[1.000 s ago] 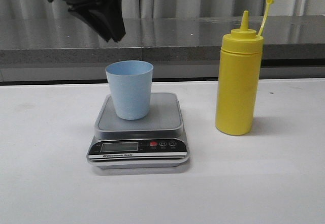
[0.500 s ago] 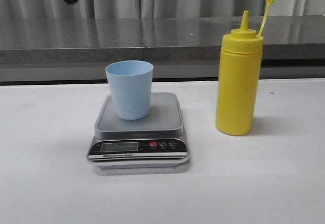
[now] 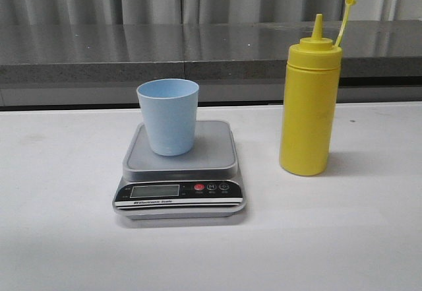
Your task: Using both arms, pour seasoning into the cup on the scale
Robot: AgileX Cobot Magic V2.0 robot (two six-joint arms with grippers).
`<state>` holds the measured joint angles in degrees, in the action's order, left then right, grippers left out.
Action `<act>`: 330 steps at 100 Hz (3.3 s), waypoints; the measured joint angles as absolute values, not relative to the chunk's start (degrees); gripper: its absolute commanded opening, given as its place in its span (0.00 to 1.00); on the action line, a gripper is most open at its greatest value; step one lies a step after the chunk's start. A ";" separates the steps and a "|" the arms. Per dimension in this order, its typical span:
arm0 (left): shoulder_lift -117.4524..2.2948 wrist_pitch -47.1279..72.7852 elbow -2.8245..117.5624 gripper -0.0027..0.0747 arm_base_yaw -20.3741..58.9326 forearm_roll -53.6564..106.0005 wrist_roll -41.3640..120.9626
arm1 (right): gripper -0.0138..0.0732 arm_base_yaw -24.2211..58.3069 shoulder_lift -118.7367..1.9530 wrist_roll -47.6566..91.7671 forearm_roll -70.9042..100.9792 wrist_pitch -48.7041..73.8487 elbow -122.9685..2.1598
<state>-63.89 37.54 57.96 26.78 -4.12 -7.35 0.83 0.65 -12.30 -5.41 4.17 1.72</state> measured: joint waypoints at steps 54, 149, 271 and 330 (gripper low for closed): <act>-39.40 32.54 38.59 0.05 19.79 -4.22 -11.66 | 0.08 0.83 0.65 -12.30 -5.41 3.75 1.72; -9.67 32.64 23.08 0.05 17.70 -2.27 -11.75 | 0.08 0.83 -4.69 -12.30 -5.41 12.85 -7.66; -9.67 32.64 23.08 0.05 17.70 -2.27 -11.79 | 0.85 11.44 -57.24 -12.30 -6.15 -12.25 -21.63; -9.67 32.64 23.08 0.05 17.70 -2.27 -11.79 | 0.88 17.53 -86.99 -12.52 -6.87 -40.77 -24.48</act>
